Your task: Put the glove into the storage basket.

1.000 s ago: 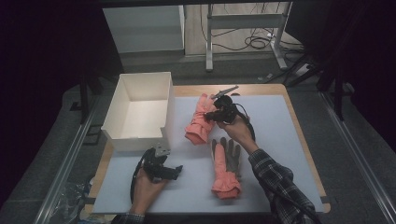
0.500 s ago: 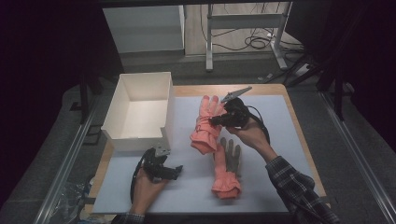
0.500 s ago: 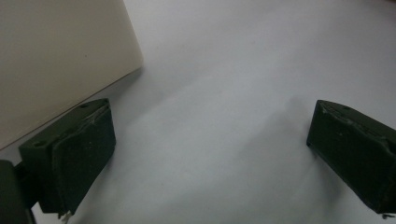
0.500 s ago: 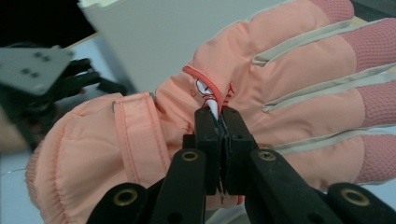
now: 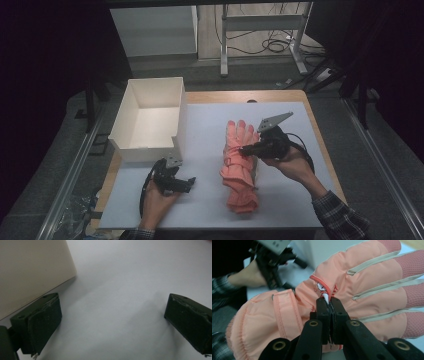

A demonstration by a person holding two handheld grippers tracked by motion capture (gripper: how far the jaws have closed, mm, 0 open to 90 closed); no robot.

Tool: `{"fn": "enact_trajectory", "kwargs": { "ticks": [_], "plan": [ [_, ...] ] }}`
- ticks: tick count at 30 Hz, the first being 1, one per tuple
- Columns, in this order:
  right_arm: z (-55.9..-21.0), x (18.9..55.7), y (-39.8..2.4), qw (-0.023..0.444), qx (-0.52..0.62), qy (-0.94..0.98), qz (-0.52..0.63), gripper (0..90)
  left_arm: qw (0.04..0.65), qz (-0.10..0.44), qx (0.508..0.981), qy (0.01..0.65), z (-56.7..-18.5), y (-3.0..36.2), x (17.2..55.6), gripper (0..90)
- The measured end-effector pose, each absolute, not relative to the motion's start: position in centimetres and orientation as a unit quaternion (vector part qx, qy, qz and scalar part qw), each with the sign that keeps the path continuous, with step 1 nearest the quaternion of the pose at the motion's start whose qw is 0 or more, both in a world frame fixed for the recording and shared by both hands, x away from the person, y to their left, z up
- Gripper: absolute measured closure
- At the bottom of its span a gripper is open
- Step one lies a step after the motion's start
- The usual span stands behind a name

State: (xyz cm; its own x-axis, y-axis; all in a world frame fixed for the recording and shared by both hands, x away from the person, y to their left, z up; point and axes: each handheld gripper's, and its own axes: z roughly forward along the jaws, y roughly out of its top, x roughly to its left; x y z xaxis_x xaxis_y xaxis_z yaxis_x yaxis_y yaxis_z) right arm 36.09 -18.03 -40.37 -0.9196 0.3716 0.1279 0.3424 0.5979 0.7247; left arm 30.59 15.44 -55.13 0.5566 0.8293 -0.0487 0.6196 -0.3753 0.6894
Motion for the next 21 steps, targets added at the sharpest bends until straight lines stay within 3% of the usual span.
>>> {"fn": "enact_trajectory", "kwargs": {
  "ticks": [13, 21],
  "plan": [
    [-44.2, 34.6, -19.0, -0.003, 0.183, 0.909, 0.374, 86.7, 0.338, 0.157, 0.815, 0.444, -55.1, 15.4, 30.6, 1.1],
    [-45.8, 34.8, -18.2, 0.013, 0.174, 0.919, 0.353, 86.6, 0.339, 0.156, 0.814, 0.445, -55.2, 15.4, 30.6, 1.2]
  ]
}}
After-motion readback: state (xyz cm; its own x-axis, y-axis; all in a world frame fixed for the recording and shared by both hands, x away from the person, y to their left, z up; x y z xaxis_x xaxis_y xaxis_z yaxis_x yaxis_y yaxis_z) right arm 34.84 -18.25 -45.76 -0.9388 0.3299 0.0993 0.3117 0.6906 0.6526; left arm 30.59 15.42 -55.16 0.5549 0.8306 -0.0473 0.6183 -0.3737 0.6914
